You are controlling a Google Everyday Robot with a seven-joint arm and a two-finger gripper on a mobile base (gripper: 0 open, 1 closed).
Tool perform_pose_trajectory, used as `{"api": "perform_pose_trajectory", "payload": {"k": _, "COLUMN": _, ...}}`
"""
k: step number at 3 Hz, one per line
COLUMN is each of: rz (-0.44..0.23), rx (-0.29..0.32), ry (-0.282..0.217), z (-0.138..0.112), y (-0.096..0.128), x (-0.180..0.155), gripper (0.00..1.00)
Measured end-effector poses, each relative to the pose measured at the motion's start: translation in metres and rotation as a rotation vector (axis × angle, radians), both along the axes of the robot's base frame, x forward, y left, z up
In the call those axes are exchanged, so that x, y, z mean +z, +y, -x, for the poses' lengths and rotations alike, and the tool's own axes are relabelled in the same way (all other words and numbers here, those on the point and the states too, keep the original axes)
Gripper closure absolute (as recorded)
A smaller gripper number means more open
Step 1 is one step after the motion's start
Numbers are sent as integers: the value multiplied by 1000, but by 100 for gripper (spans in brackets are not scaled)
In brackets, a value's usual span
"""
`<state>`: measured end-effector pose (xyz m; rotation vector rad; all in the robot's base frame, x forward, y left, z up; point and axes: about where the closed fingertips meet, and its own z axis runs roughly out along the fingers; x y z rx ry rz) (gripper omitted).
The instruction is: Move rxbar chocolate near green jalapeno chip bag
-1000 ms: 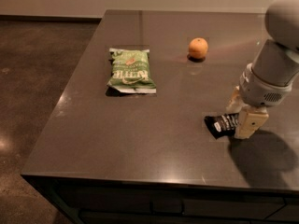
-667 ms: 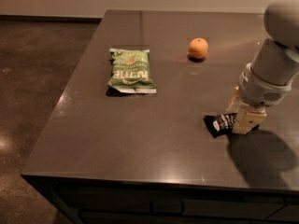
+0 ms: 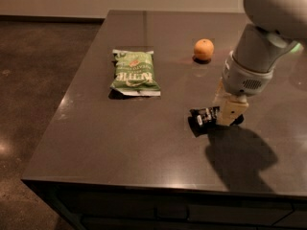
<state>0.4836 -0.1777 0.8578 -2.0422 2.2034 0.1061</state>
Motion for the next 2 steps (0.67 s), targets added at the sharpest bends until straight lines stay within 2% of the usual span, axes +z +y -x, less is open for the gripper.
{"api": "perform_pose_trajectory", "payload": {"k": 1, "rz": -13, "rx": -37, "ry": -16, "z": -28, "y": 28, "x": 12, "gripper": 100}}
{"api": "perform_pose_trajectory", "payload": {"k": 2, "rz": -25, "rx": -76, "ry": -53, "z": -66, "y": 49, "x": 18, "gripper": 100}}
